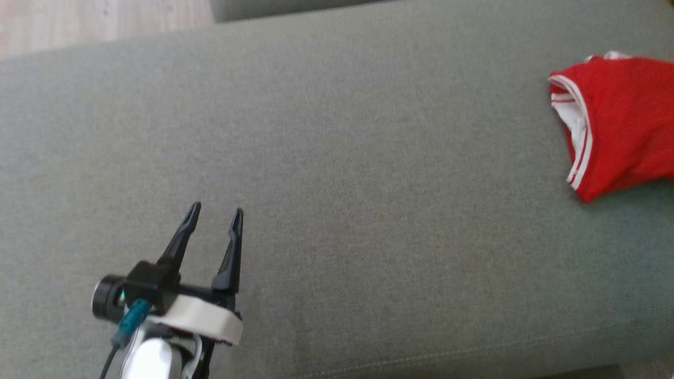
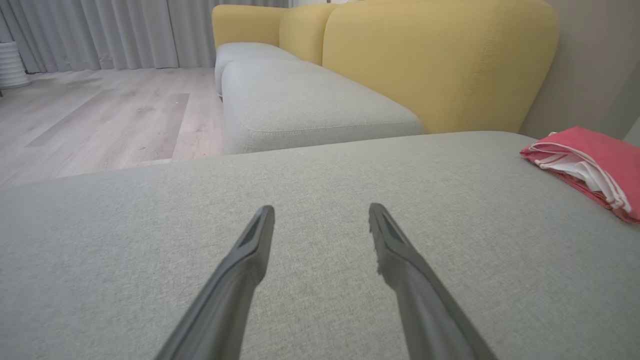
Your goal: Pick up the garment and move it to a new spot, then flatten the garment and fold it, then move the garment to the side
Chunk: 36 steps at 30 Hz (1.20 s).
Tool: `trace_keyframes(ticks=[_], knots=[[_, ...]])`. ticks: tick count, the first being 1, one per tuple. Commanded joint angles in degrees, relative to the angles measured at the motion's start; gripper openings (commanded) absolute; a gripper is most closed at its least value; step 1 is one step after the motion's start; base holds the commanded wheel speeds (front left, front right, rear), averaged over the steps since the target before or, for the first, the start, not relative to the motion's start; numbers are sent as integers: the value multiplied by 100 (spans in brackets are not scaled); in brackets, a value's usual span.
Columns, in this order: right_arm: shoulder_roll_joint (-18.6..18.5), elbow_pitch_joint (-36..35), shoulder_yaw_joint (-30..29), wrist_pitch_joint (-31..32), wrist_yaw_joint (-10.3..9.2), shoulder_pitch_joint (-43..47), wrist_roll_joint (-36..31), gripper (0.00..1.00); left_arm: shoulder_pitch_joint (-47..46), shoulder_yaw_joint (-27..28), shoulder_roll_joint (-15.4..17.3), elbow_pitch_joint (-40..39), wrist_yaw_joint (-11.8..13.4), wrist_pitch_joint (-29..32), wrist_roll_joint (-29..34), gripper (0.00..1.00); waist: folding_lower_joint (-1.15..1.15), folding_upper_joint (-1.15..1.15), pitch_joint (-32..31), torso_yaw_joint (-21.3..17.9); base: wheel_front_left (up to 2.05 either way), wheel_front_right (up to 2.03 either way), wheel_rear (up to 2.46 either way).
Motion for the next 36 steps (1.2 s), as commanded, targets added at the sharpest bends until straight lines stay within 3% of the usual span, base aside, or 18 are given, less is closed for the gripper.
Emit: trace_keyframes(ticks=[1,6,11,15,23,36], knots=[[-4,-275,155,-91,-4,142,92,100,13,230,14,-194,38,-69,-56,100,0,0,-191,38,0,0,0],[373,-1496,874,-203,-4,1471,766,100,284,384,-23,7,294,-69,-168,100,0,0,-695,210,0,0,0],[768,-2631,1261,-212,-4,2703,1133,100,388,456,-34,309,389,-69,-182,100,0,0,-944,365,0,0,0],[1082,-3099,1520,-415,-4,3444,1334,100,374,566,-36,465,520,-69,-122,100,0,0,-1014,482,0,0,0],[1297,-2740,2139,-843,-4,4239,1400,100,402,756,-44,540,633,-69,-176,100,0,0,-1058,718,0,0,0],[1401,-2574,2284,-930,-4,4013,1259,100,457,617,-53,792,625,-69,-276,100,0,0,-1099,822,0,0,0]])
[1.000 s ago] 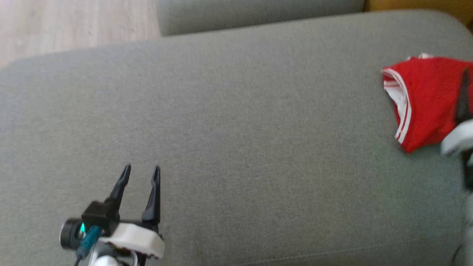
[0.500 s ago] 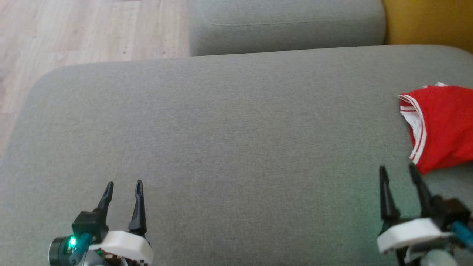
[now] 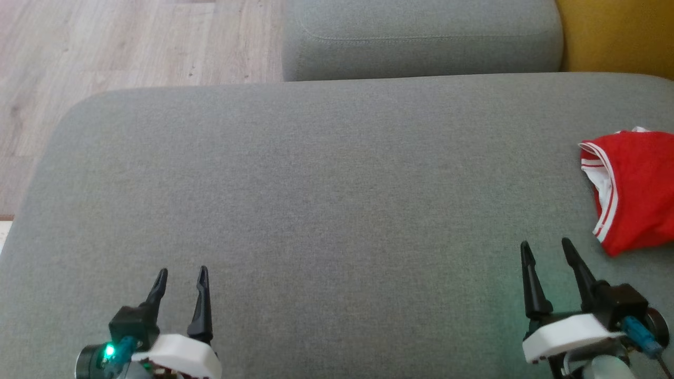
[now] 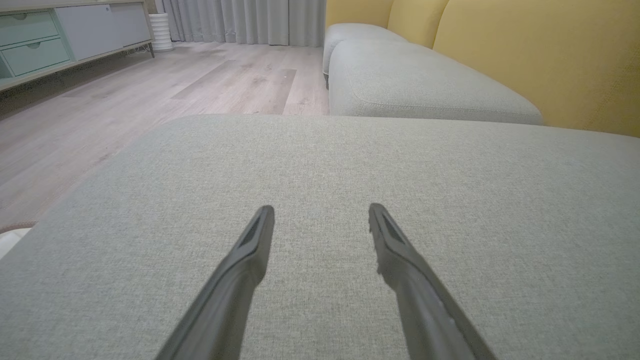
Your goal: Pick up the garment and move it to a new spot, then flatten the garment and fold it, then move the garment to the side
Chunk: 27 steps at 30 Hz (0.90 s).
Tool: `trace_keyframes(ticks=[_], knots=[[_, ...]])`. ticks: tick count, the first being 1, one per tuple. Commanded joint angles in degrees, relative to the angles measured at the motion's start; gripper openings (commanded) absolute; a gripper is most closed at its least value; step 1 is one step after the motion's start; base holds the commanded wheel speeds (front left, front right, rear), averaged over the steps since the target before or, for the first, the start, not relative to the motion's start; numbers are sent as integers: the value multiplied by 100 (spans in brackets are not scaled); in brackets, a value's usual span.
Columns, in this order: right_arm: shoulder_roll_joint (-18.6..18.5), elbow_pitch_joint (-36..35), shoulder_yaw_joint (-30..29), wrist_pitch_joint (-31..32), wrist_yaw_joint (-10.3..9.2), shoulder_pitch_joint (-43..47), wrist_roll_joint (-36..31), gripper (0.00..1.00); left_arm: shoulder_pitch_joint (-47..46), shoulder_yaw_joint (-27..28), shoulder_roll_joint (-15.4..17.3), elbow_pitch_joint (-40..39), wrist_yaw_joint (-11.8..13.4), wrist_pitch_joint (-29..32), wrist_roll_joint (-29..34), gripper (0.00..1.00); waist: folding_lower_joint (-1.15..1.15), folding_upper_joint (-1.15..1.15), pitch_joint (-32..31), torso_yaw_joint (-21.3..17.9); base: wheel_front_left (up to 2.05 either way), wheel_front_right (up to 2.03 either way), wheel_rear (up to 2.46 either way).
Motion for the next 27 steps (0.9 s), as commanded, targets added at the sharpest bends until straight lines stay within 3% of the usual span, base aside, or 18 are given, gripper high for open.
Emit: trace_keyframes(ticks=[1,8,9,27], knots=[[-13,-180,115,-77,-4,-301,-36,100,-113,114,-9,-142,30,-70,-59,100,0,0,-10,23,0,0,0],[-16,-176,131,-78,-4,-343,-60,100,-135,71,-10,-103,90,-70,-78,100,0,0,-9,45,0,0,0],[0,-8,11,0,0,-83,-2,0,2,-96,-1,41,86,0,-54,0,0,0,-10,46,0,0,0],[15,62,-68,290,-1,-149,1146,0,-128,46,-4,129,-31,288,-1163,0,0,0,-3,-6,0,0,0]])
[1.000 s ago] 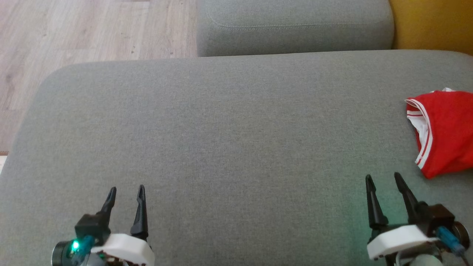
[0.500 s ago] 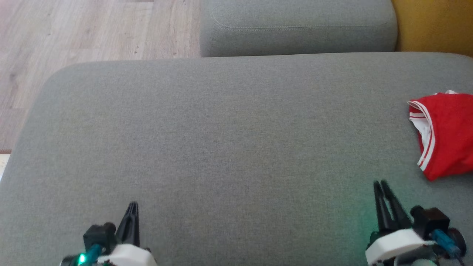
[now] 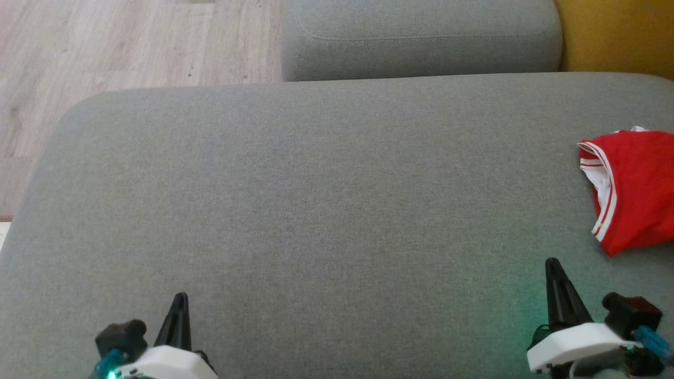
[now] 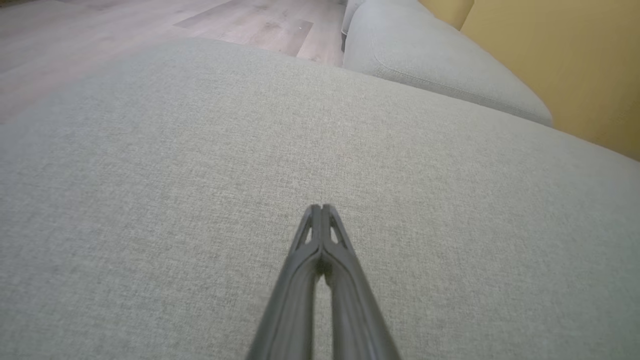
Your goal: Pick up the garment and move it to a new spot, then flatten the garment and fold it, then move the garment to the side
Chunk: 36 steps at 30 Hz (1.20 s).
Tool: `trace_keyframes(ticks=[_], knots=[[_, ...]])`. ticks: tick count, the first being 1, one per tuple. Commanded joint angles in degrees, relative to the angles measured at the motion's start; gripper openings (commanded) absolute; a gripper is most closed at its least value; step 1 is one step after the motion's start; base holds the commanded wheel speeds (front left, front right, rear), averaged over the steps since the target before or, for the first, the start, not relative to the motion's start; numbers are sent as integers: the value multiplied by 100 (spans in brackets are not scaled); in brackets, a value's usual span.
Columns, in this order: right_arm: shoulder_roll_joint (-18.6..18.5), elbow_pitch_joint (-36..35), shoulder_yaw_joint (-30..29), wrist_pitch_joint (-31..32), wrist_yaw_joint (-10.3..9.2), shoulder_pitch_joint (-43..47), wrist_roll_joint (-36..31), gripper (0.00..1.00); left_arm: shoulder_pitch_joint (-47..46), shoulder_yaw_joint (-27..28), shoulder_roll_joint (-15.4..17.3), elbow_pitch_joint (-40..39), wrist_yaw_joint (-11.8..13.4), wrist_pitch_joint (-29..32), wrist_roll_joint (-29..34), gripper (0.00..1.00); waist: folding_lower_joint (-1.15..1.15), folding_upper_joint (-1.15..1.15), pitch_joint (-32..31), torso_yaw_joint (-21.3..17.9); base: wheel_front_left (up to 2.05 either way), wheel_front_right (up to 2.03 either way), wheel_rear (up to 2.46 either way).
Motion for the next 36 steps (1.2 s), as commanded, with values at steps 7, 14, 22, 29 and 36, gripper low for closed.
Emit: trace_keyframes(ticks=[7,14,22,29,36], knots=[[14,-250,-68,125,-1,-274,614,0,-335,151,7,-247,-73,134,-581,0,0,0,3,-23,0,0,0],[21,-284,-99,238,-1,-312,1109,0,-389,222,7,-273,-123,248,-1059,0,0,0,6,-46,0,0,0],[27,-316,-131,353,-1,-351,1603,0,-443,294,7,-299,-172,364,-1538,0,0,0,10,-68,0,0,0],[34,-347,-164,468,-2,-390,2097,0,-498,366,6,-324,-222,480,-2016,0,0,0,13,-91,0,0,0],[42,-383,-202,599,-2,-435,2659,0,-561,449,6,-352,-278,611,-2561,0,0,0,16,-116,0,0,0]])
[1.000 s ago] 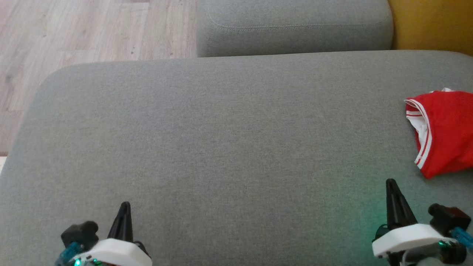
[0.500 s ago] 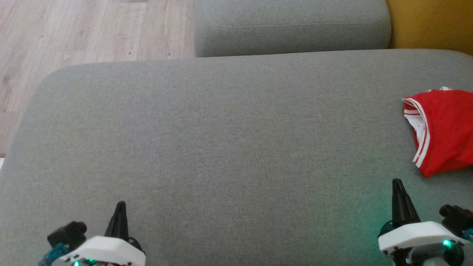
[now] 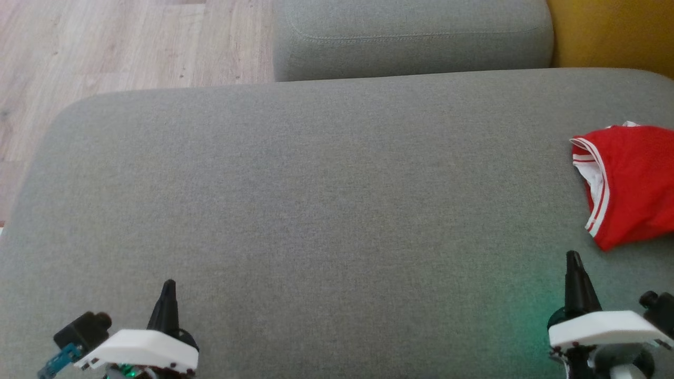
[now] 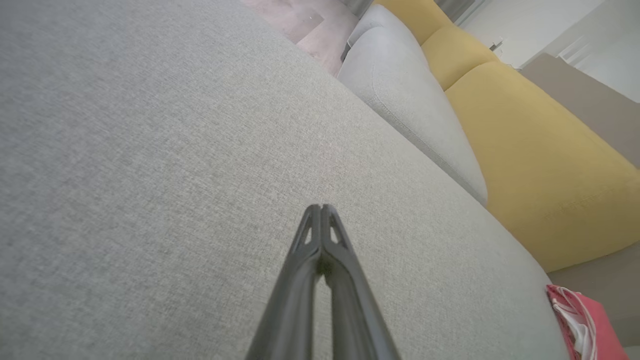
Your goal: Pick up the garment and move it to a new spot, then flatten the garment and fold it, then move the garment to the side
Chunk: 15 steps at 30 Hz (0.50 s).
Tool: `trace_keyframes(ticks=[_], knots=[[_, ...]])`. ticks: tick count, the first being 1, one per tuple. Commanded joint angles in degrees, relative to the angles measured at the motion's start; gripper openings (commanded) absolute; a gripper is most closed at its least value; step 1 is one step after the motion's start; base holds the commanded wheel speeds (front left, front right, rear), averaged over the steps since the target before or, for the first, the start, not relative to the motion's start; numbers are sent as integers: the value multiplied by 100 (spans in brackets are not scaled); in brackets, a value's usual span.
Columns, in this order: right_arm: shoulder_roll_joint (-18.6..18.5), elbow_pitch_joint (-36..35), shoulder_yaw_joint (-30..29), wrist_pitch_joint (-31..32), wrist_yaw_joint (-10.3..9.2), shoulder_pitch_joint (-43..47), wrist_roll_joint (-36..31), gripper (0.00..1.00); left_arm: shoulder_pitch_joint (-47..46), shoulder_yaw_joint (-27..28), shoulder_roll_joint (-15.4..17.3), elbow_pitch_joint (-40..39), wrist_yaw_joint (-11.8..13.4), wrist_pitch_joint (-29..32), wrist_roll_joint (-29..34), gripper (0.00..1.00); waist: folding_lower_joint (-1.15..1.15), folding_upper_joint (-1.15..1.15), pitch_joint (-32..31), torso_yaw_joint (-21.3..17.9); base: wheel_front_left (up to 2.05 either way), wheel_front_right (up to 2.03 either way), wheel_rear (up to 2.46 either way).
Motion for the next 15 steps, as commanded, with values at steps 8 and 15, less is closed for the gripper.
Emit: trace_keyframes(ticks=[8,15], knots=[[-12,-245,-33,171,-2,-382,708,0,-406,247,12,-236,-85,155,-673,0,0,0,4,-28,0,0,0],[-6,-276,-66,287,-2,-421,1202,0,-461,319,12,-261,-135,270,-1152,0,0,0,7,-50,0,0,0]])
